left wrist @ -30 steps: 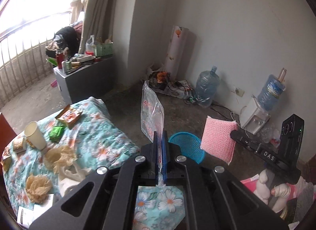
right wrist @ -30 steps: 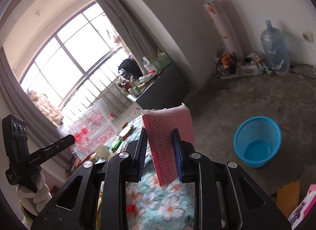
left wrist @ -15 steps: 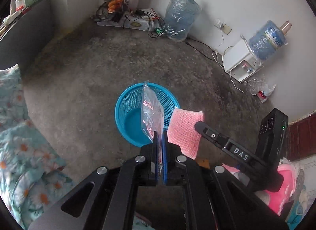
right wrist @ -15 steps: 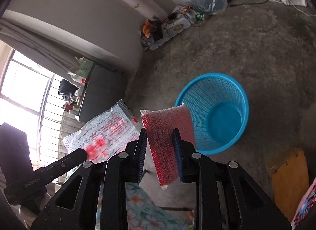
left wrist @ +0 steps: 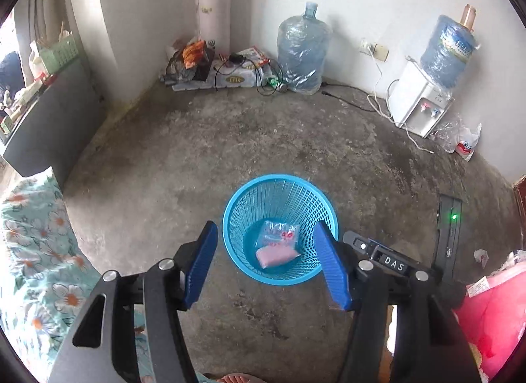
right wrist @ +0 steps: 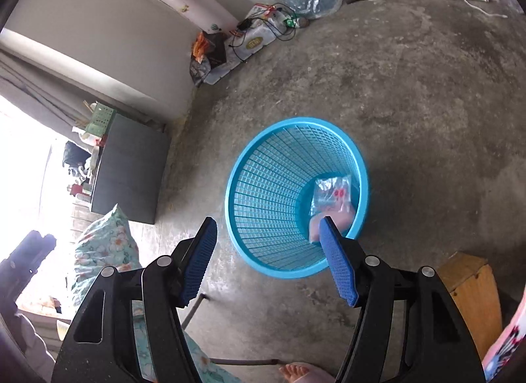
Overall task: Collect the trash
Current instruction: 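Move both tools back over the bed toward the crumpled tissue, then grasp the crumpled tan tissue with the right tool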
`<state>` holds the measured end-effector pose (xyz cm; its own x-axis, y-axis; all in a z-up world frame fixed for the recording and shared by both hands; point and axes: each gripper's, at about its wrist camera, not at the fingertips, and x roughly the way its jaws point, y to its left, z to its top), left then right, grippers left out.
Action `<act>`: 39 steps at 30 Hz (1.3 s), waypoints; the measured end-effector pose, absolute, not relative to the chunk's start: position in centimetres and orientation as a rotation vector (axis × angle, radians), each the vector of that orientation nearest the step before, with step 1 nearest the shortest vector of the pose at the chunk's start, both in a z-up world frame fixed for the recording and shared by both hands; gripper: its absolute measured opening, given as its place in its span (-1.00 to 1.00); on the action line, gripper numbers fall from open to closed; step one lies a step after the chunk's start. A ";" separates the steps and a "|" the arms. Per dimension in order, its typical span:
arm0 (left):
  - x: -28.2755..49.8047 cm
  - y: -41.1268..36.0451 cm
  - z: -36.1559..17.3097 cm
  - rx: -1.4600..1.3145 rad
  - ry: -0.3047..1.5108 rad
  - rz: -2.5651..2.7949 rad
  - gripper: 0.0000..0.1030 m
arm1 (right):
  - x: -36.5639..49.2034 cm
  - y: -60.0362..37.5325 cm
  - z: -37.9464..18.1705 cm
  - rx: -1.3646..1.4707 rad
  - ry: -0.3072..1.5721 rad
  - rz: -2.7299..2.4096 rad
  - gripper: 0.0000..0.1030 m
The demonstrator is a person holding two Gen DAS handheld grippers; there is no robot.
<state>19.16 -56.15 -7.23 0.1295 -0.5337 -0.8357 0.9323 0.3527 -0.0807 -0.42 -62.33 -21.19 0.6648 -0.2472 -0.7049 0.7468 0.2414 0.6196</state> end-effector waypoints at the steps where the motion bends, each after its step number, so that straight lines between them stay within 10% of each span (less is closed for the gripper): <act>1: 19.2 -55.3 -5.9 0.515 0.895 -1.154 0.15 | -0.4 -62.2 -20.6 1.113 0.521 -0.723 0.22; 8: 21.9 -42.4 5.0 0.312 0.821 -1.189 0.15 | 1.4 -57.1 -11.4 0.773 0.481 -0.712 0.58; 18: 24.9 -11.0 16.0 0.061 0.643 -0.792 0.24 | 7.2 -44.9 1.5 0.446 0.431 -0.171 0.59; 26: 24.5 5.1 10.4 -0.111 0.711 -0.606 0.24 | 16.1 -33.1 4.5 0.317 0.584 0.216 0.59; 39: 30.7 8.5 2.5 -0.175 0.919 -0.542 0.21 | 34.9 -23.0 1.0 0.222 0.948 0.282 0.38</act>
